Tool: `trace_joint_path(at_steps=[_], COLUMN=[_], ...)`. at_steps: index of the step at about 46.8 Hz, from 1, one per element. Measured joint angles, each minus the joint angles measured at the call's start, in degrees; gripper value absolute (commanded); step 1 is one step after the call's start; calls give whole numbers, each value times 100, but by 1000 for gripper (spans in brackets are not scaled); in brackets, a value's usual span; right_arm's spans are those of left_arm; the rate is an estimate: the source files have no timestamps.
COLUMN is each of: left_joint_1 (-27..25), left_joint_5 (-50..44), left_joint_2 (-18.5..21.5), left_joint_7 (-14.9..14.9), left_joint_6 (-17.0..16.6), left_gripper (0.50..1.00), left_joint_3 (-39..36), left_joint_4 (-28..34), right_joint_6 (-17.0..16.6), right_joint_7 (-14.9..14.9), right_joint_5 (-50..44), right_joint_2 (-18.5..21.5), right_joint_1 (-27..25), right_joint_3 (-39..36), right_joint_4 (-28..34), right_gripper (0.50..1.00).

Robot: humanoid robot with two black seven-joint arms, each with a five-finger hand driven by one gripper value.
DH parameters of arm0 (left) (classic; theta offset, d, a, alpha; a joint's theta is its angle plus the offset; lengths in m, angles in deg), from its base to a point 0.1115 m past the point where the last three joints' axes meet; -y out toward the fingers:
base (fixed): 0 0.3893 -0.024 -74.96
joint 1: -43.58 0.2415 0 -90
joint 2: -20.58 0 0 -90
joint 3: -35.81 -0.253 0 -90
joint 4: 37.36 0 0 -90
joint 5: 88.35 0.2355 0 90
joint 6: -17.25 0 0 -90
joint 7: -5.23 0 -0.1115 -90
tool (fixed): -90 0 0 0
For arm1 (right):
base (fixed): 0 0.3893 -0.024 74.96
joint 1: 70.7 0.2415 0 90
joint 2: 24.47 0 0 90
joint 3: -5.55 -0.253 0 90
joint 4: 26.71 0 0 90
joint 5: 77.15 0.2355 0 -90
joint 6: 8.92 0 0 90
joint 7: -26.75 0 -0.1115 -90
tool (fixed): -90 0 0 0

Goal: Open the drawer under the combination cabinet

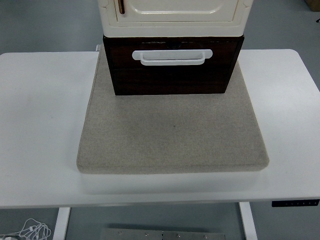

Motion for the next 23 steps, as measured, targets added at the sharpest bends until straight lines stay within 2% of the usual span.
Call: trace_joint_path(at_steps=[10, 23], left_joint_1=[-444, -1320], left_joint_5=[33, 37], left_joint_2=[133, 264], left_joint_7=[-5, -13], left_joint_6=[2, 3], left_gripper=[1000, 1000], left_joint_3=[-960, -2447], left_joint_4=[784, 1694], right_joint_6=[0, 0], right_joint_7=[0, 0], right_joint_5=[0, 0], right_joint_2=[0, 0], right_joint_1=[3, -2], right_joint_3=[0, 0], right_joint_4=[0, 0], right_gripper=[926, 926])
